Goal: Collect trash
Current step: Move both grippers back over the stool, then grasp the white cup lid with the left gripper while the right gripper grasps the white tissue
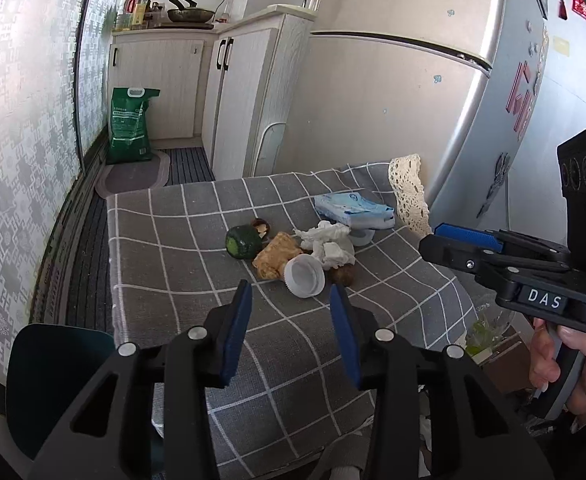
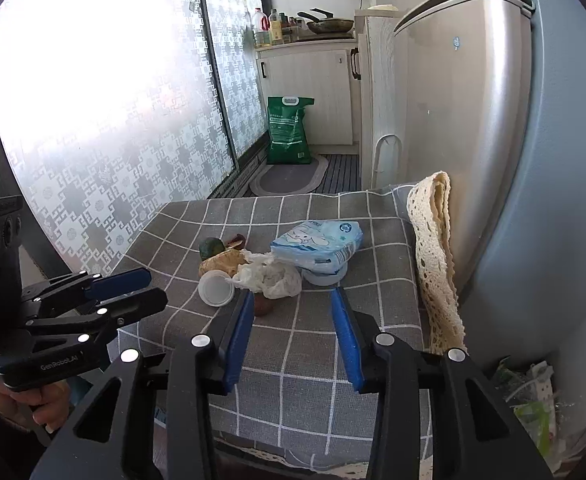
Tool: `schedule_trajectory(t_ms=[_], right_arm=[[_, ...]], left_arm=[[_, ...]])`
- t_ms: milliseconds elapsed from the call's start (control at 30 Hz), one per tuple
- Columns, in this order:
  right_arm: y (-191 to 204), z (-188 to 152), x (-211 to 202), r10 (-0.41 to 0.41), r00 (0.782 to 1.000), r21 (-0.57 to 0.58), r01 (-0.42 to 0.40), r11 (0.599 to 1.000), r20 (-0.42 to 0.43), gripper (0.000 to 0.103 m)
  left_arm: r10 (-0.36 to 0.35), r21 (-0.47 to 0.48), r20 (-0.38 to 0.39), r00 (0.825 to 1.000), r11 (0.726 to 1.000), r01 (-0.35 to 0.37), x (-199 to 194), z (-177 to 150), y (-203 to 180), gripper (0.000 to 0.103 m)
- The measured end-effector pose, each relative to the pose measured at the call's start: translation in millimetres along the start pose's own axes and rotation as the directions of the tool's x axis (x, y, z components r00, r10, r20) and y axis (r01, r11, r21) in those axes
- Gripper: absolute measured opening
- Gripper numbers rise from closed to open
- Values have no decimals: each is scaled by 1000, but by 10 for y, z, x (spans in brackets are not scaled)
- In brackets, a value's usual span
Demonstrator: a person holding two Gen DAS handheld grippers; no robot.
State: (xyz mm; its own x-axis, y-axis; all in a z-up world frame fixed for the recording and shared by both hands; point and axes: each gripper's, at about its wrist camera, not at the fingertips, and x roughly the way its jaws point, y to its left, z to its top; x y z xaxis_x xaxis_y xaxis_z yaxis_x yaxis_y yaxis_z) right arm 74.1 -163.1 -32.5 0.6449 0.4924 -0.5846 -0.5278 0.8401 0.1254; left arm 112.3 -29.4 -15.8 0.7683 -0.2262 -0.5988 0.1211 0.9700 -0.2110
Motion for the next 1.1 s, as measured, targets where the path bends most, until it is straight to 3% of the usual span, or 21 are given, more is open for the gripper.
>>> schedule_trajectory(t_ms=[200, 733, 833, 900, 1100], right_arm=[[-137, -77, 8, 9, 1000, 7, -9, 1000, -17, 39], [-196, -160, 92, 32, 998, 4, -32, 999, -46, 39], [-174, -159, 120, 32, 998, -4, -32, 999, -51, 39], [-150, -157, 136, 30, 998, -10, -31, 999, -53, 39], [-64, -116, 196, 30, 998, -29, -32, 999, -56, 39]], left_arm=[[22, -30, -61, 998, 999, -24, 283, 2, -39, 41], [20, -100, -69, 997, 995, -27, 482, 83, 22, 39], [13, -91, -71, 997, 996, -19, 479, 89, 24, 29], [7, -84, -74, 997, 996, -13, 493, 82, 16, 15], [-12, -57, -57, 998, 998, 9, 439, 70, -2, 8]])
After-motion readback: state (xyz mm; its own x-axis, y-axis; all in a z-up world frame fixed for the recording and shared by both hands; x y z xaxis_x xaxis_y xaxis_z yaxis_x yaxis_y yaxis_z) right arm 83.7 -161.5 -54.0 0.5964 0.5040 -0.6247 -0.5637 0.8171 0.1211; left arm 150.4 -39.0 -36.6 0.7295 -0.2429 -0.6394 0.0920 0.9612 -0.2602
